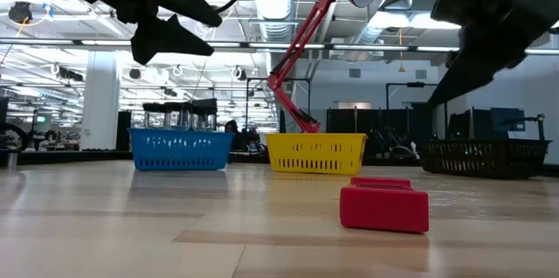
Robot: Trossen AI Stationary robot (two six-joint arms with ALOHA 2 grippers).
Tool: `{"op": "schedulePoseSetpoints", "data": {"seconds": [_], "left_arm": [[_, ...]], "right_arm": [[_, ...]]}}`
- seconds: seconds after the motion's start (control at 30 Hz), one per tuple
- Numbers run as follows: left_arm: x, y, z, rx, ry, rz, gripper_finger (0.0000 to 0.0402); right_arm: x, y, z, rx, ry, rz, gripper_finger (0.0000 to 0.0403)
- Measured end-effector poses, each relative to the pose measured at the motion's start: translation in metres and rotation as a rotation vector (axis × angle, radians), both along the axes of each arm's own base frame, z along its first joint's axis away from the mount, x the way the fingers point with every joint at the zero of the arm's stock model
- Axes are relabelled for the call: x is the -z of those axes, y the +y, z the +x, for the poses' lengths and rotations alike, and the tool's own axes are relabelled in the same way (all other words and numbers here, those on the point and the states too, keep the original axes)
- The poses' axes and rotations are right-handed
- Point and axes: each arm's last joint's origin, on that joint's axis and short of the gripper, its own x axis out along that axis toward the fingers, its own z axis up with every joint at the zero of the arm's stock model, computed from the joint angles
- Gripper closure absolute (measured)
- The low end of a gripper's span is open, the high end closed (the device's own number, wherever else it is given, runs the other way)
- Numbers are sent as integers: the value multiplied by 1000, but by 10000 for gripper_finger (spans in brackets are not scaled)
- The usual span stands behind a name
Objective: Pick & Place Office items
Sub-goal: Put the red digital clock into the yellow bin
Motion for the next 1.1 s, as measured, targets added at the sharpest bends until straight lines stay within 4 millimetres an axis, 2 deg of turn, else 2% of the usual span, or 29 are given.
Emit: {"op": "schedulePoseSetpoints", "data": {"seconds": [0.23,0.4,0.63,0.73,0.83,0.97,1.1], "left_arm": [[-1,0,0,1,-8,-1,176],[-1,0,0,4,-8,6,174],[-1,0,0,4,-10,4,175],[-2,0,1,3,-16,1,174],[-2,0,1,3,-17,0,177],[-2,0,1,5,-21,2,179],[-2,0,1,6,-23,4,177]], "right_arm": [[23,-21,18,91,110,-62,276],[23,-17,36,-128,28,-23,276],[3,20,57,-623,-337,29,276],[-1,42,63,-836,-541,-62,276],[4,61,67,-962,-674,-217,276],[12,80,84,-1043,-716,-330,276],[20,95,111,-1065,-579,-295,276]]}}
